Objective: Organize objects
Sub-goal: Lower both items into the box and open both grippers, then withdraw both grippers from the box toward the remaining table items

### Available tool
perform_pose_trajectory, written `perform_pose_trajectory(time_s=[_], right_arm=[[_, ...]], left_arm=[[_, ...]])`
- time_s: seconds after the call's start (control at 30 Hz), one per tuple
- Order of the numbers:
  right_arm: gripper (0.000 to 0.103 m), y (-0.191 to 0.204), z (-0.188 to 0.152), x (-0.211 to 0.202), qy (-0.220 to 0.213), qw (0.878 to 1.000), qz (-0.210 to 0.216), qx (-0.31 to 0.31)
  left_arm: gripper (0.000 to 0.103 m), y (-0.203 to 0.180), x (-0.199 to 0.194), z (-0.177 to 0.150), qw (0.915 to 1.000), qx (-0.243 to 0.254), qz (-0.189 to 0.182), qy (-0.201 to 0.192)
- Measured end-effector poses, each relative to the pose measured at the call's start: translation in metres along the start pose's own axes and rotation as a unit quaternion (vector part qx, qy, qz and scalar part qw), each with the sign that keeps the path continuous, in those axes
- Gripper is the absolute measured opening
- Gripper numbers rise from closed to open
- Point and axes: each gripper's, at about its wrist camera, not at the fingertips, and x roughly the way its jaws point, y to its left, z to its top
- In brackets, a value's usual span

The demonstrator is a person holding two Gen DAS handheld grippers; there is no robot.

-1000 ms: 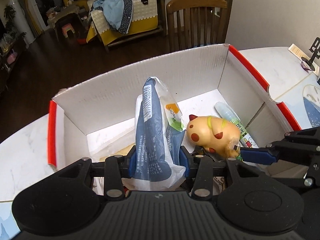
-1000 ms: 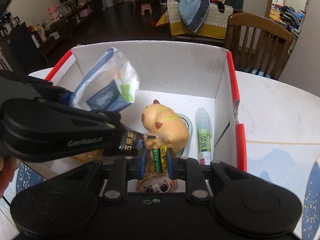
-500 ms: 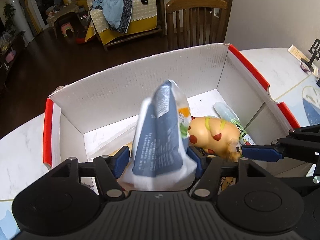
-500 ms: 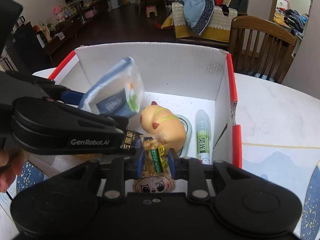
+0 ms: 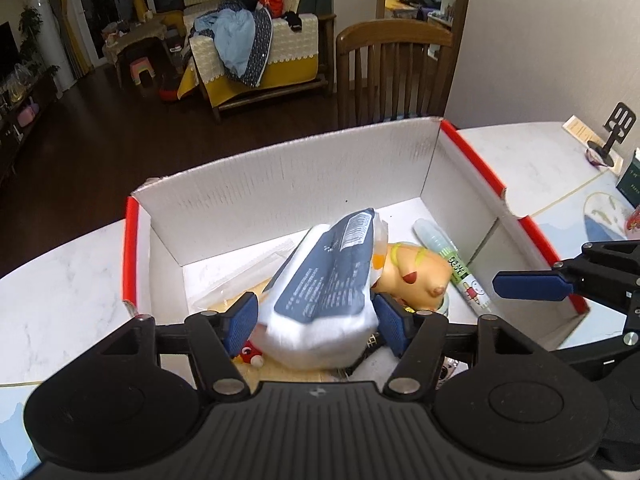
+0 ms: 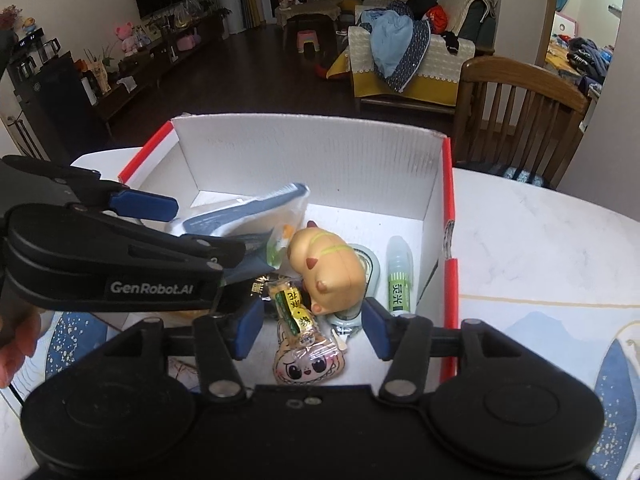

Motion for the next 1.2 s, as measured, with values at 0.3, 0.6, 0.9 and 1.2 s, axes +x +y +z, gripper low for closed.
perform_pose_trajectory(time_s=[0.3,0.6,0.9,1.2], right_arm=[[0.055,0.013,0.002,-0.027,-0.019,1.000,-0.011,-0.011],[0.057,0.022,0.002,-0.055,-0.041,0.999,-0.019,-0.018],[0.063,0.033,-0.010,-0.083,-0.059,0.998,-0.022,-0.027],[0.066,0.039,-0.033,-0.114,-0.077,0.997,-0.003,-0.009]], left_arm=[[0.064,0.005,-0.035,-0.005,0.9996,-0.009,-0.004,-0.027],[0.064,0.009,-0.070,-0.017,0.9984,-0.018,-0.019,-0.050],[0.064,0.006,-0.110,-0.040,0.9968,-0.008,-0.027,-0.075],[0.078,0.003,-0.149,-0.061,0.9938,-0.007,-0.045,-0.101]])
